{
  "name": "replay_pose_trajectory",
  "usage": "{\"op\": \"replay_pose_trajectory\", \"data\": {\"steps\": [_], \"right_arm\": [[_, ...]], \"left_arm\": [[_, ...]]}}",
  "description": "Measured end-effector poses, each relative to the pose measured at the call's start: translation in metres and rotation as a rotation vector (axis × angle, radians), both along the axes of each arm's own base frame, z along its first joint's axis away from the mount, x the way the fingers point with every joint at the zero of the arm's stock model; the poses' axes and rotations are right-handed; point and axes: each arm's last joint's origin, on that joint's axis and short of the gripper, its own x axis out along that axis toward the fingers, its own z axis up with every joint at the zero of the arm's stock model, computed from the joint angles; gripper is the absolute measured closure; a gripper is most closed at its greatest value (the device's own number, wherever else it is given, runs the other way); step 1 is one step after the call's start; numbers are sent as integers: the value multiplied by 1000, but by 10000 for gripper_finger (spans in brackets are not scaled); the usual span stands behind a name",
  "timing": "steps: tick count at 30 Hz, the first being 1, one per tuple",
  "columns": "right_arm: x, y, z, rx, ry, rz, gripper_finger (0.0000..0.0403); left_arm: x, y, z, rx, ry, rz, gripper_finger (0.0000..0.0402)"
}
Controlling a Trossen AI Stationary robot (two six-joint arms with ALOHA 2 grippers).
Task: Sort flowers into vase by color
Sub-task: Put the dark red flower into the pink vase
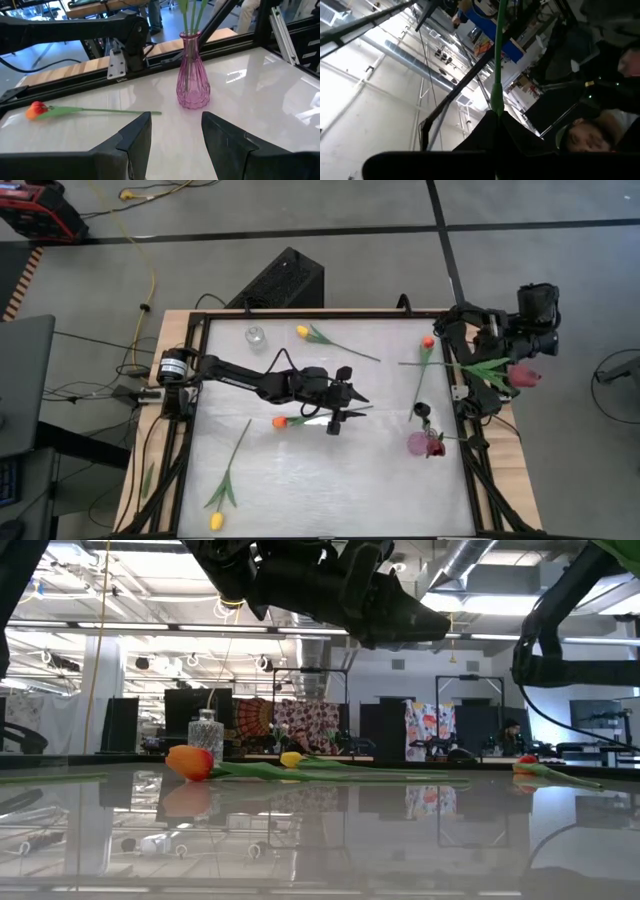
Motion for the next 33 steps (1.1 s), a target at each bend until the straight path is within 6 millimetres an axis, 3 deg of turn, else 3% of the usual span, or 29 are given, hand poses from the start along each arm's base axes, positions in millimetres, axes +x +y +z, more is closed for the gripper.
{"op": "replay_pose_trajectory", "data": {"steps": [17,25,33], "right_arm": [[1,-2,2,37,13,6,364],[3,-10,6,284,105,-11,364],[0,-2,0,518,186,-16,364]], "left_arm": [[0,-12,2,-38,-12,-20,237],[0,-14,1,-60,-3,-18,237],[0,-14,0,-60,6,-17,237]]}}
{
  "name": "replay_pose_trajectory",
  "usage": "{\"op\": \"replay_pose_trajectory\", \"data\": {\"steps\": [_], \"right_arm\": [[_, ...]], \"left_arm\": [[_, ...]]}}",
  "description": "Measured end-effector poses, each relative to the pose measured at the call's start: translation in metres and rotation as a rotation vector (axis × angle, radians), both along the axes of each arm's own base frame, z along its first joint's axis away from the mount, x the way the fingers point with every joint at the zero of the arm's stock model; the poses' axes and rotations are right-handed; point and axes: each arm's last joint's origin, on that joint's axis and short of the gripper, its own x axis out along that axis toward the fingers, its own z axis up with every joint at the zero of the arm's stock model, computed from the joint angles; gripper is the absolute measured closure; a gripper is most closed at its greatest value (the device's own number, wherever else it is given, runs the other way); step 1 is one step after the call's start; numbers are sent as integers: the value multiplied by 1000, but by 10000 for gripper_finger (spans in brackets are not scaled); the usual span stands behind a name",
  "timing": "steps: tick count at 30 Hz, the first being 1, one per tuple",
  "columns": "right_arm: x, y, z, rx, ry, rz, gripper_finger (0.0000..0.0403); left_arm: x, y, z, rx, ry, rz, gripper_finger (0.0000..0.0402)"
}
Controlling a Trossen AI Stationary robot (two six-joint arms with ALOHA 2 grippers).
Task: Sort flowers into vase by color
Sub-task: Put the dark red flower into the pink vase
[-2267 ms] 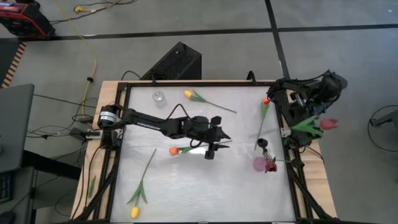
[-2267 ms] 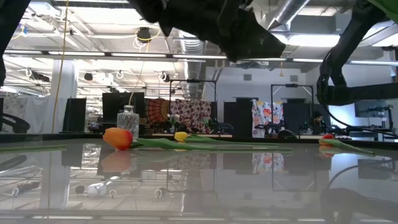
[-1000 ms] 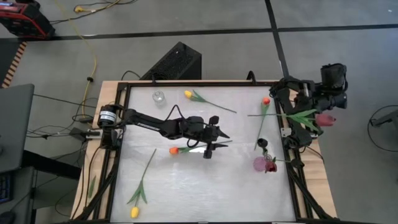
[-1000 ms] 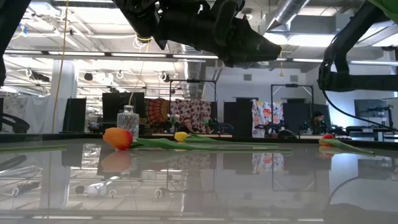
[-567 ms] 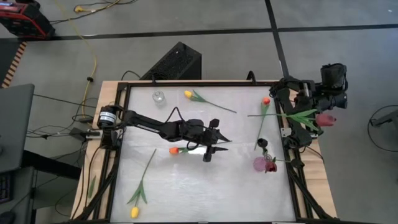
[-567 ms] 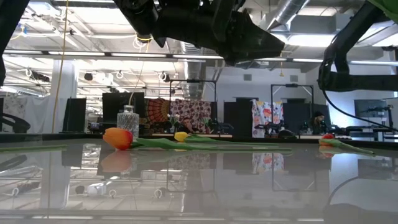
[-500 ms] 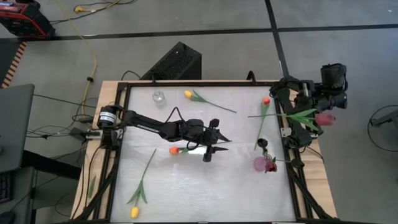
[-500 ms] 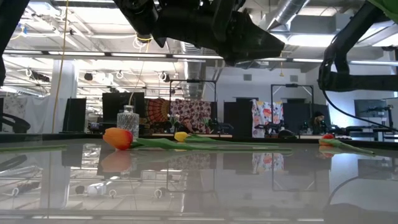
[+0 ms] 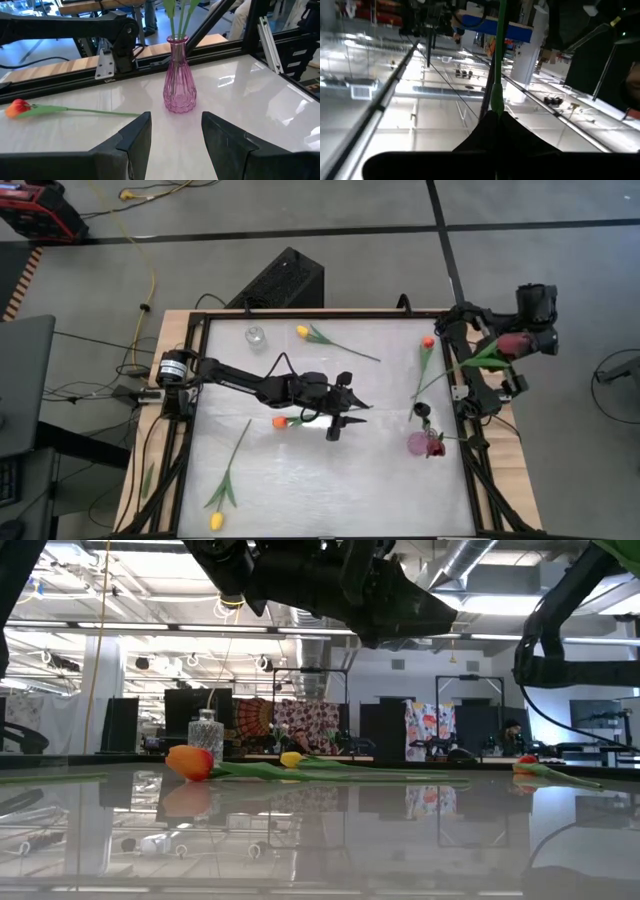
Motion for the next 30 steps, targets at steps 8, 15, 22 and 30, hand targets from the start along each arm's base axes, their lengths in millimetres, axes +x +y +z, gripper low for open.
{"op": "replay_pose_trajectory", "data": {"steps": [8,15,22,30], "right_arm": [[5,-15,-5,52,21,-2,364],[8,-18,-7,133,48,36,364],[3,-4,-19,228,84,27,364],[13,-34,-6,-5,8,12,364]], "left_arm": [[0,0,0,-7,-1,-7,237],[-1,-8,-1,-22,18,-35,237],[-2,-12,-6,-54,71,-25,237],[-2,-21,-3,-133,59,-24,237]]}}
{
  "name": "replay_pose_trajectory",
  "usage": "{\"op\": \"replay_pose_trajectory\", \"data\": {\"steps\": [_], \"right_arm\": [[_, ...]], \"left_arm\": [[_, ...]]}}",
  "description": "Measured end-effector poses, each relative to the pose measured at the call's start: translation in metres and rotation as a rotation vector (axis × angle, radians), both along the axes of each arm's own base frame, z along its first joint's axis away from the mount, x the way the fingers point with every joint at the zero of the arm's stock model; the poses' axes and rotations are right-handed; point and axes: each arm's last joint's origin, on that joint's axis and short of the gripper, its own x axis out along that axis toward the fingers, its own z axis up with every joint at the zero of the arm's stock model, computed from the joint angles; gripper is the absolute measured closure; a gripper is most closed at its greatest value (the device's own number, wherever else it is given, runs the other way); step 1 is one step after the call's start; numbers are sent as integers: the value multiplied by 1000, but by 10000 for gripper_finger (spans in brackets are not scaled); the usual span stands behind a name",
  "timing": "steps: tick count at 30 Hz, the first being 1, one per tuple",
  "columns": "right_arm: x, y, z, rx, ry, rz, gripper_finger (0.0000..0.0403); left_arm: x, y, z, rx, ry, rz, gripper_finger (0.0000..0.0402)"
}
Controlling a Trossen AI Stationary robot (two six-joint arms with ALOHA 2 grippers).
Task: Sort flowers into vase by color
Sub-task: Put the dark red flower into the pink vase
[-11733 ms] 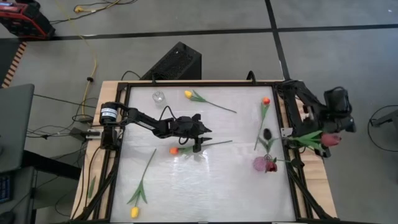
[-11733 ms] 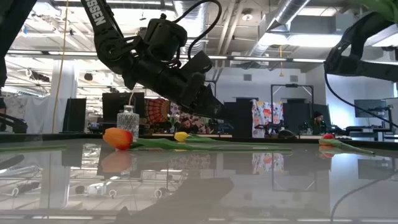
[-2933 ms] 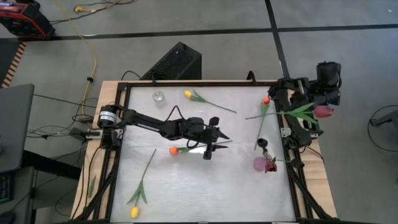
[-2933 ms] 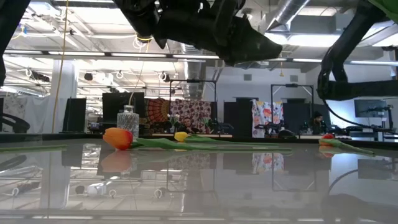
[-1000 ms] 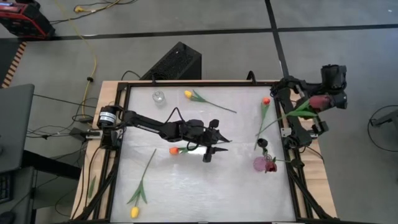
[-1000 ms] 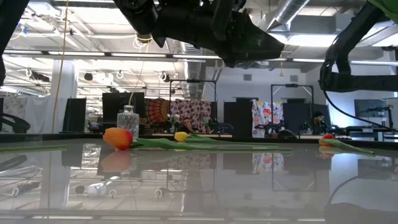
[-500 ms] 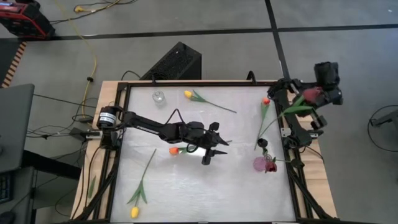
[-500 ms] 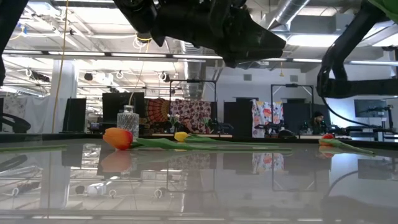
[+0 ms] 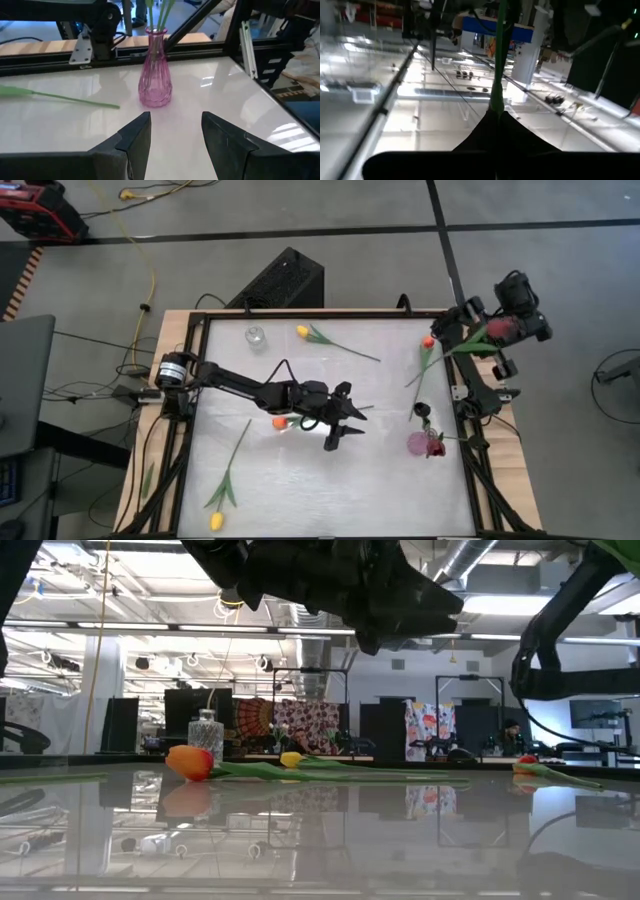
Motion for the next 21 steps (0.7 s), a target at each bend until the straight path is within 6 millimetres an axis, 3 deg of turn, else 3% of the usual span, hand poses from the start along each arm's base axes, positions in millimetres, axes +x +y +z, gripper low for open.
{"op": "replay_pose_trajectory", "data": {"steps": [5,13,21], "right_arm": [[-3,12,18,-222,-85,23,364],[-26,70,36,-368,-144,23,364],[-46,126,35,-460,-170,-17,364]], "left_arm": [[0,-7,1,-5,-12,-15,237],[4,-7,12,-21,-47,-11,237],[13,-14,37,9,-103,-41,237]]}}
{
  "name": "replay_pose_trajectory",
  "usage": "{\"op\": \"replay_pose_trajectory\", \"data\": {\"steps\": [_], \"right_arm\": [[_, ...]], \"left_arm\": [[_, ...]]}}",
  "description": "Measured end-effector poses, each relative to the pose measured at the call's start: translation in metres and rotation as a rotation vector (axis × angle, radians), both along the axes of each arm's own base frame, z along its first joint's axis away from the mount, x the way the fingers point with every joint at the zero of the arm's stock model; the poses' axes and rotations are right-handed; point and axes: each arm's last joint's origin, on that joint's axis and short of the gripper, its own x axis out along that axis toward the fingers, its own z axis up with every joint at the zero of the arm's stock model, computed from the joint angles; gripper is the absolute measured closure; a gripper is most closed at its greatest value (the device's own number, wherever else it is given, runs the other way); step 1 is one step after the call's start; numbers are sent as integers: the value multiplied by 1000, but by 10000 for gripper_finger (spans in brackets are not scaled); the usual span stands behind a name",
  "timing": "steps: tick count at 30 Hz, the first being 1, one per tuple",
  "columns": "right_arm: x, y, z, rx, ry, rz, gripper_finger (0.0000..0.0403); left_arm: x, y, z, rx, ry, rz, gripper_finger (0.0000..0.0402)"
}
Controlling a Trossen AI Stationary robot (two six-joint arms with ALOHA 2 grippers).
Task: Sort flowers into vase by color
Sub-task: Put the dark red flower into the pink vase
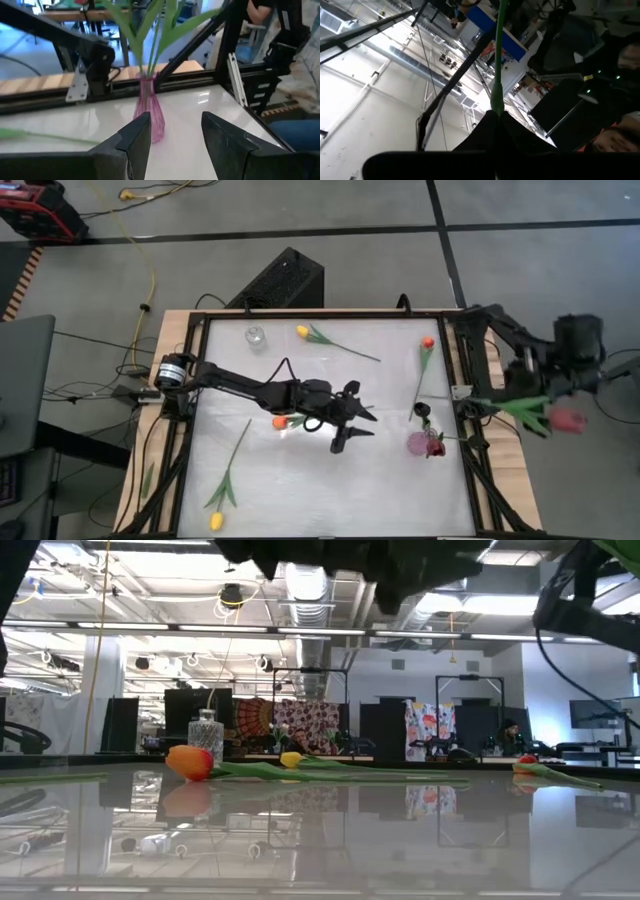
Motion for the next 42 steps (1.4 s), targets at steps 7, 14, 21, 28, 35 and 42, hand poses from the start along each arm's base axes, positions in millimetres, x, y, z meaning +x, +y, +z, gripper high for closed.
{"op": "replay_pose_trajectory", "data": {"steps": [7,14,21,28,35,42], "right_arm": [[-5,27,-5,-101,-35,-41,364],[1,17,-4,-304,-94,-79,364],[6,5,-12,-383,-112,-108,364],[7,2,-23,-391,-115,-105,364],[6,4,-26,-439,-131,-105,364],[7,5,-30,-490,-143,-113,364]], "left_arm": [[5,-19,70,191,-39,-2,237],[2,-34,138,414,-224,34,237],[6,-16,167,530,-335,125,232],[23,4,156,597,-408,46,203],[57,15,137,609,-422,93,185],[84,16,127,620,-395,182,187]]}}
